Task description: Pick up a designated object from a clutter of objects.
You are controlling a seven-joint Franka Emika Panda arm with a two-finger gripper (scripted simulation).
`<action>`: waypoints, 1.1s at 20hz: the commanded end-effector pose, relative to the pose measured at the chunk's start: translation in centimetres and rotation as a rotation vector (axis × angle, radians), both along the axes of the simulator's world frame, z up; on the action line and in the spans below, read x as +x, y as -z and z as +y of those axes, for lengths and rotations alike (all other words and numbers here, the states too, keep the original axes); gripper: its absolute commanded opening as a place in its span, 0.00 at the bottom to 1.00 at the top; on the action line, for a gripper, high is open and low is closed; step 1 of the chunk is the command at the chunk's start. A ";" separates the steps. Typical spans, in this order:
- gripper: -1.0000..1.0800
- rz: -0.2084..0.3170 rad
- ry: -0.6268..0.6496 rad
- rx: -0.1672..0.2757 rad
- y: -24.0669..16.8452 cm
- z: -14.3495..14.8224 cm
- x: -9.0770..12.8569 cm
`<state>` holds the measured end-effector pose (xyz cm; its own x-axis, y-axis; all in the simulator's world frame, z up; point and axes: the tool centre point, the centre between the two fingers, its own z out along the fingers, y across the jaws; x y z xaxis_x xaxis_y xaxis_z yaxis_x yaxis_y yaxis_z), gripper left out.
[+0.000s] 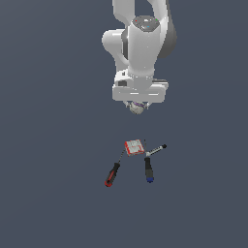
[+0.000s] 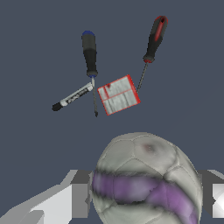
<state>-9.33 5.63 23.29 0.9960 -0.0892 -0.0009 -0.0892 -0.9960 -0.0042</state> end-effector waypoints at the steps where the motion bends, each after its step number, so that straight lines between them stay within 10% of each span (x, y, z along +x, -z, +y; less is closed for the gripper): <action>1: 0.00 0.000 0.000 0.001 -2.4 -1.2 -0.4; 22: 0.00 0.000 0.002 -0.003 -17.4 -9.5 -1.8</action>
